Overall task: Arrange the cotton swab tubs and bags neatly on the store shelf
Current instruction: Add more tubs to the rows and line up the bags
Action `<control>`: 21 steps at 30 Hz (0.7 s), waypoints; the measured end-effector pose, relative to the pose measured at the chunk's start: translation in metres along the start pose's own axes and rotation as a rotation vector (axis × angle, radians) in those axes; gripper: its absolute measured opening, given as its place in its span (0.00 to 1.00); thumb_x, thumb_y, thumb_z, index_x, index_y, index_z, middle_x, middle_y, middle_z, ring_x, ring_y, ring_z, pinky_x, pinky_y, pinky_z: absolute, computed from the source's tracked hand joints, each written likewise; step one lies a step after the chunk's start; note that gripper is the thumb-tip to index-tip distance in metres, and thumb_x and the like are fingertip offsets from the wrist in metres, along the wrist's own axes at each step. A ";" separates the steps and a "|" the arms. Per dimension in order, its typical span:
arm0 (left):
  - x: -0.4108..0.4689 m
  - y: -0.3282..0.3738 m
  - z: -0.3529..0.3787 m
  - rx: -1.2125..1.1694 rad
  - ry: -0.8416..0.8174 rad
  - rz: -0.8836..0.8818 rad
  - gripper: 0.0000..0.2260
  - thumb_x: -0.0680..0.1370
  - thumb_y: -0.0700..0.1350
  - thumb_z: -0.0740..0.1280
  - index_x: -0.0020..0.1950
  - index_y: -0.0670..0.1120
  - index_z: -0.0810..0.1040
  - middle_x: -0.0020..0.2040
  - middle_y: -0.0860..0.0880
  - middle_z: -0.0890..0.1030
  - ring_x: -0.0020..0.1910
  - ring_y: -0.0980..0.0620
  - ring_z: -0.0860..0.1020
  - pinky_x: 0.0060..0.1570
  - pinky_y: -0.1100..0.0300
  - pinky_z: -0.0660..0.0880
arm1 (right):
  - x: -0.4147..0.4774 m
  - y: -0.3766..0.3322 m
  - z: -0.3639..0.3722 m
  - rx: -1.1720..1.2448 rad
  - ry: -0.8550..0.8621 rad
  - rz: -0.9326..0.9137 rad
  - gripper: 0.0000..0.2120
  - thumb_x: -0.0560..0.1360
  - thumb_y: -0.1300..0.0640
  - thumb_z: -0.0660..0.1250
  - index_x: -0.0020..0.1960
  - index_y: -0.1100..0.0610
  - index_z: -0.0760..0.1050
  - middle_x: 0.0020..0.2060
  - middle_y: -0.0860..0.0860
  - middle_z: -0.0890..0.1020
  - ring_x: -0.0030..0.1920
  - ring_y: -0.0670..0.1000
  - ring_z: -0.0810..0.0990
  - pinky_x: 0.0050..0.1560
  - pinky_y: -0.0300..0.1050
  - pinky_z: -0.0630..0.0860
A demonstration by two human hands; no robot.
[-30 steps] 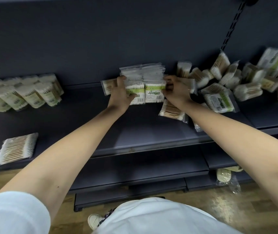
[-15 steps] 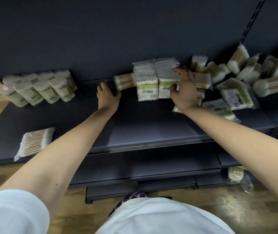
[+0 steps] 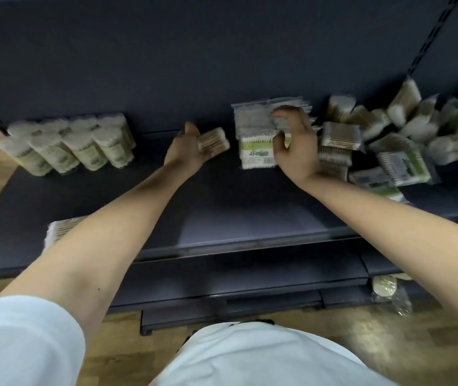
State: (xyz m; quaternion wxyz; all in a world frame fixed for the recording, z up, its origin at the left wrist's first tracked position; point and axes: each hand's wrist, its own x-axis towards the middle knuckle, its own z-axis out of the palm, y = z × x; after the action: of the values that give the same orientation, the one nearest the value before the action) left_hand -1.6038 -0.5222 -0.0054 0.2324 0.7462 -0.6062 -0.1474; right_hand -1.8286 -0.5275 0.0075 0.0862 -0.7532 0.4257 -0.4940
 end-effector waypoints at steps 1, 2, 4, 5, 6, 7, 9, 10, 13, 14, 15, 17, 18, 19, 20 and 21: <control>-0.003 -0.004 -0.004 -0.034 -0.003 -0.019 0.26 0.72 0.50 0.72 0.63 0.44 0.64 0.60 0.43 0.75 0.56 0.45 0.75 0.47 0.56 0.72 | 0.002 -0.006 0.008 0.031 -0.005 -0.014 0.19 0.66 0.71 0.58 0.56 0.66 0.74 0.53 0.60 0.77 0.56 0.59 0.76 0.59 0.27 0.64; -0.005 -0.012 -0.008 -0.082 0.019 -0.046 0.28 0.71 0.50 0.73 0.66 0.44 0.64 0.60 0.45 0.75 0.56 0.48 0.75 0.48 0.59 0.71 | 0.004 -0.015 0.018 0.059 -0.024 -0.029 0.19 0.67 0.71 0.58 0.56 0.66 0.74 0.53 0.61 0.77 0.56 0.58 0.76 0.59 0.27 0.64; -0.015 -0.021 -0.019 -0.235 0.080 -0.140 0.30 0.71 0.51 0.72 0.69 0.44 0.65 0.58 0.52 0.75 0.55 0.55 0.74 0.48 0.64 0.70 | 0.004 -0.031 0.036 0.113 -0.097 -0.037 0.20 0.68 0.70 0.59 0.59 0.65 0.73 0.55 0.61 0.76 0.57 0.53 0.75 0.59 0.26 0.64; -0.019 -0.025 -0.024 -0.393 0.086 -0.200 0.28 0.71 0.51 0.72 0.68 0.44 0.68 0.57 0.53 0.76 0.54 0.56 0.75 0.49 0.64 0.73 | 0.005 -0.036 0.046 0.141 -0.145 -0.017 0.20 0.69 0.69 0.61 0.61 0.63 0.72 0.58 0.60 0.75 0.58 0.50 0.73 0.60 0.26 0.64; -0.023 -0.029 -0.029 -0.615 0.057 -0.246 0.26 0.72 0.50 0.71 0.66 0.43 0.70 0.58 0.50 0.78 0.54 0.54 0.78 0.48 0.63 0.77 | 0.006 -0.040 0.056 0.170 -0.202 0.016 0.22 0.70 0.67 0.62 0.64 0.62 0.70 0.60 0.59 0.74 0.60 0.49 0.72 0.64 0.30 0.65; -0.030 -0.034 -0.035 -0.830 0.004 -0.274 0.22 0.74 0.48 0.70 0.65 0.43 0.71 0.59 0.46 0.79 0.55 0.51 0.79 0.47 0.62 0.79 | 0.007 -0.044 0.066 0.213 -0.275 0.061 0.25 0.71 0.64 0.64 0.67 0.60 0.67 0.63 0.58 0.71 0.63 0.50 0.71 0.66 0.38 0.67; -0.048 -0.040 -0.048 -1.048 -0.076 -0.270 0.19 0.77 0.46 0.67 0.66 0.42 0.71 0.58 0.44 0.79 0.53 0.51 0.80 0.47 0.62 0.79 | 0.008 -0.051 0.082 0.324 -0.439 0.161 0.32 0.71 0.61 0.67 0.72 0.56 0.60 0.68 0.57 0.65 0.66 0.53 0.69 0.66 0.50 0.70; -0.056 -0.044 -0.052 -1.081 -0.089 -0.270 0.20 0.77 0.46 0.67 0.67 0.42 0.70 0.56 0.44 0.80 0.52 0.51 0.81 0.47 0.62 0.79 | 0.007 -0.056 0.089 0.372 -0.505 0.180 0.35 0.71 0.60 0.68 0.74 0.55 0.57 0.69 0.56 0.62 0.67 0.53 0.68 0.65 0.51 0.71; -0.077 -0.050 -0.062 -1.040 -0.039 -0.304 0.21 0.77 0.47 0.67 0.68 0.41 0.69 0.53 0.44 0.81 0.49 0.50 0.81 0.46 0.61 0.79 | 0.001 -0.071 0.104 0.333 -0.537 -0.034 0.38 0.69 0.61 0.71 0.74 0.55 0.57 0.72 0.58 0.58 0.72 0.56 0.60 0.69 0.53 0.67; -0.084 -0.053 -0.063 -1.037 -0.008 -0.325 0.21 0.77 0.48 0.67 0.68 0.41 0.70 0.53 0.43 0.81 0.48 0.49 0.80 0.46 0.61 0.79 | -0.003 -0.077 0.107 0.271 -0.512 -0.161 0.37 0.69 0.61 0.70 0.73 0.55 0.59 0.73 0.60 0.57 0.73 0.58 0.57 0.71 0.54 0.63; -0.091 -0.056 -0.066 -1.014 0.027 -0.343 0.21 0.77 0.49 0.67 0.67 0.42 0.71 0.53 0.43 0.80 0.48 0.49 0.79 0.46 0.61 0.80 | -0.006 -0.082 0.111 0.194 -0.480 -0.287 0.35 0.69 0.60 0.70 0.73 0.54 0.61 0.73 0.61 0.57 0.74 0.60 0.56 0.72 0.57 0.61; -0.103 -0.061 -0.070 -0.992 0.079 -0.342 0.18 0.77 0.51 0.66 0.64 0.44 0.74 0.51 0.45 0.80 0.45 0.50 0.79 0.47 0.60 0.80 | -0.011 -0.091 0.120 0.047 -0.425 -0.486 0.33 0.69 0.56 0.69 0.72 0.51 0.63 0.73 0.61 0.58 0.73 0.63 0.56 0.70 0.66 0.58; -0.110 -0.063 -0.073 -0.995 0.107 -0.337 0.16 0.77 0.51 0.66 0.62 0.45 0.75 0.50 0.46 0.81 0.44 0.51 0.79 0.48 0.59 0.80 | -0.014 -0.094 0.125 0.005 -0.419 -0.538 0.32 0.69 0.54 0.70 0.71 0.50 0.65 0.73 0.60 0.60 0.73 0.64 0.57 0.69 0.70 0.56; -0.116 -0.066 -0.075 -0.984 0.137 -0.339 0.16 0.77 0.51 0.66 0.61 0.45 0.75 0.51 0.45 0.81 0.45 0.50 0.79 0.48 0.59 0.80 | -0.016 -0.098 0.130 -0.009 -0.420 -0.561 0.30 0.68 0.53 0.70 0.69 0.51 0.67 0.72 0.59 0.63 0.73 0.63 0.58 0.68 0.71 0.54; -0.121 -0.069 -0.077 -0.984 0.167 -0.346 0.15 0.78 0.51 0.66 0.61 0.45 0.76 0.52 0.44 0.81 0.46 0.49 0.80 0.47 0.59 0.80 | -0.018 -0.101 0.135 -0.003 -0.421 -0.565 0.29 0.67 0.52 0.71 0.67 0.53 0.69 0.70 0.57 0.67 0.73 0.61 0.60 0.68 0.70 0.52; -0.126 -0.073 -0.080 -0.978 0.198 -0.358 0.14 0.78 0.51 0.66 0.60 0.45 0.76 0.53 0.43 0.81 0.47 0.49 0.80 0.46 0.59 0.80 | -0.019 -0.105 0.138 0.015 -0.423 -0.541 0.28 0.67 0.52 0.72 0.65 0.55 0.71 0.68 0.56 0.71 0.72 0.59 0.62 0.68 0.69 0.51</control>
State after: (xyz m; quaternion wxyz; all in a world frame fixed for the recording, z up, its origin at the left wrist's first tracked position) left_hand -1.5310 -0.3748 0.0164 0.5805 0.6528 -0.3049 -0.3793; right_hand -1.6605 -0.4885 -0.0162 0.0438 -0.9240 0.1796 -0.3348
